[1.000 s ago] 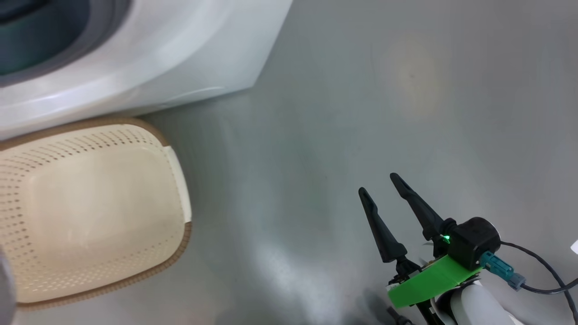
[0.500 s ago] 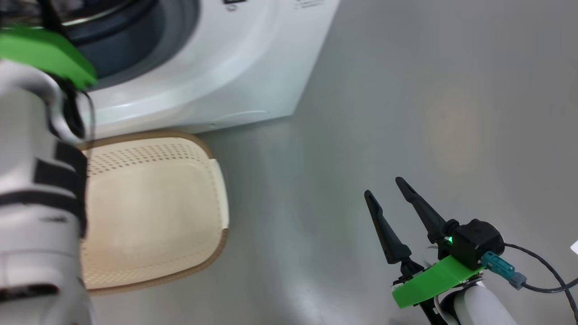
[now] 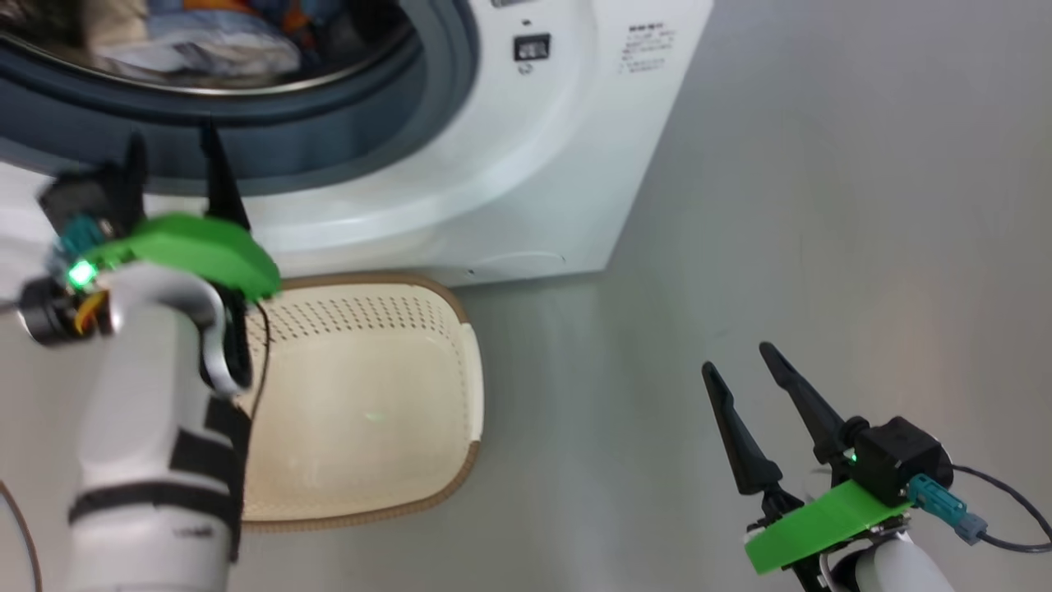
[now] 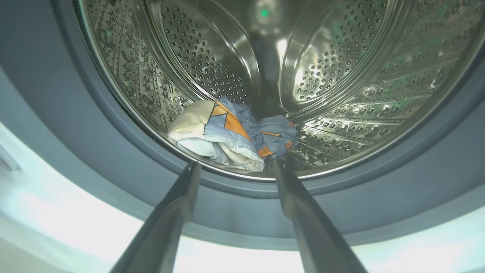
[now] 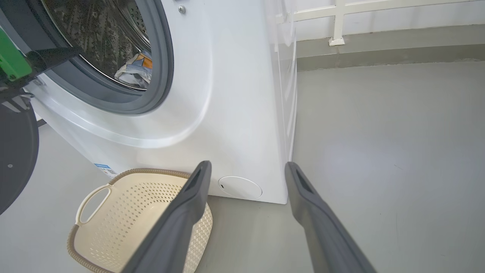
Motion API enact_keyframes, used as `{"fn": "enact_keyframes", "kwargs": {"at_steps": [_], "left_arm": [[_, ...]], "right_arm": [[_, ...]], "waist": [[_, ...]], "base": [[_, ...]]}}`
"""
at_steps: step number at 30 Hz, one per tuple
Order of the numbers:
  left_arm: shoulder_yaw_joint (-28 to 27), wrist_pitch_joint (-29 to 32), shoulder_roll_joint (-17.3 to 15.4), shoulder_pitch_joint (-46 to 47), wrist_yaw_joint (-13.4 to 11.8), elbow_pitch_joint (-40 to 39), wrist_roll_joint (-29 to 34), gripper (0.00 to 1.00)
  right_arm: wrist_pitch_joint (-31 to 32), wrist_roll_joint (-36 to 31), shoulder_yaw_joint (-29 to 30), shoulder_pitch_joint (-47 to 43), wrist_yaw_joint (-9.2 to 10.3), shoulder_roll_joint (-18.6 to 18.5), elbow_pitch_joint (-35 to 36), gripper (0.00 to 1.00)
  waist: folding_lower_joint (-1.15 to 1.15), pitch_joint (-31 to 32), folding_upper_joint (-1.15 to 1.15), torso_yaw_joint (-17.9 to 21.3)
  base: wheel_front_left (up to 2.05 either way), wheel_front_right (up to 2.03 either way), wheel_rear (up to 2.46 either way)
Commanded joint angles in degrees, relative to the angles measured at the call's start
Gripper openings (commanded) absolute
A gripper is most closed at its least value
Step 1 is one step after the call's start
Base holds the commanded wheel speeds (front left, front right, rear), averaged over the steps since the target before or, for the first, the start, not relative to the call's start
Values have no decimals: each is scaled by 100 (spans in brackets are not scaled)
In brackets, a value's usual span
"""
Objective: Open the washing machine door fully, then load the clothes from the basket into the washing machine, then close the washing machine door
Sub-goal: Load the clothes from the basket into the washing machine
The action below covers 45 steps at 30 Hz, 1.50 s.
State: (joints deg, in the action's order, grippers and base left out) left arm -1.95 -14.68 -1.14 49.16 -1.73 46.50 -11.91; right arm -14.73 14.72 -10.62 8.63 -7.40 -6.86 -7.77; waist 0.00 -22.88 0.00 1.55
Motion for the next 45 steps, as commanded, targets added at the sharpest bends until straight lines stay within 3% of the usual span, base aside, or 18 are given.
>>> {"fn": "enact_keyframes", "kwargs": {"at_steps": [1,5,13,21,26,34,45], "left_arm": [[9,-31,-180,-292,29,-275,-80,100],[410,-31,-176,-838,21,-584,-373,100],[845,-31,-175,-2015,-290,-1253,-416,100],[732,-31,-175,-3063,-485,-1948,-518,100],[662,-31,-175,-3511,-479,-2319,-475,100],[435,-31,-174,-4461,-574,-3172,-446,100],[404,-31,-174,-4992,-611,-3799,-394,100]], "right_arm": [[-27,-5,-94,-158,-9,-3,113,100],[-27,-26,-42,-230,-9,1,121,100],[-27,-111,104,-453,-9,-24,166,100],[-27,-184,260,-626,-9,-70,206,100],[-27,-216,264,-679,-9,-65,235,100],[-27,-244,170,-772,-9,15,250,100],[-27,-306,191,-879,-9,40,257,100]], "waist": [[0,313,0,-227],[0,524,0,-277],[0,891,0,-448],[0,1273,0,-682],[0,1479,0,-715],[0,1903,0,-541],[0,2174,0,-376]], "base": [[0,0,0],[0,0,0],[0,0,0],[0,0,0],[0,0,0],[0,0,0],[0,0,0]]}}
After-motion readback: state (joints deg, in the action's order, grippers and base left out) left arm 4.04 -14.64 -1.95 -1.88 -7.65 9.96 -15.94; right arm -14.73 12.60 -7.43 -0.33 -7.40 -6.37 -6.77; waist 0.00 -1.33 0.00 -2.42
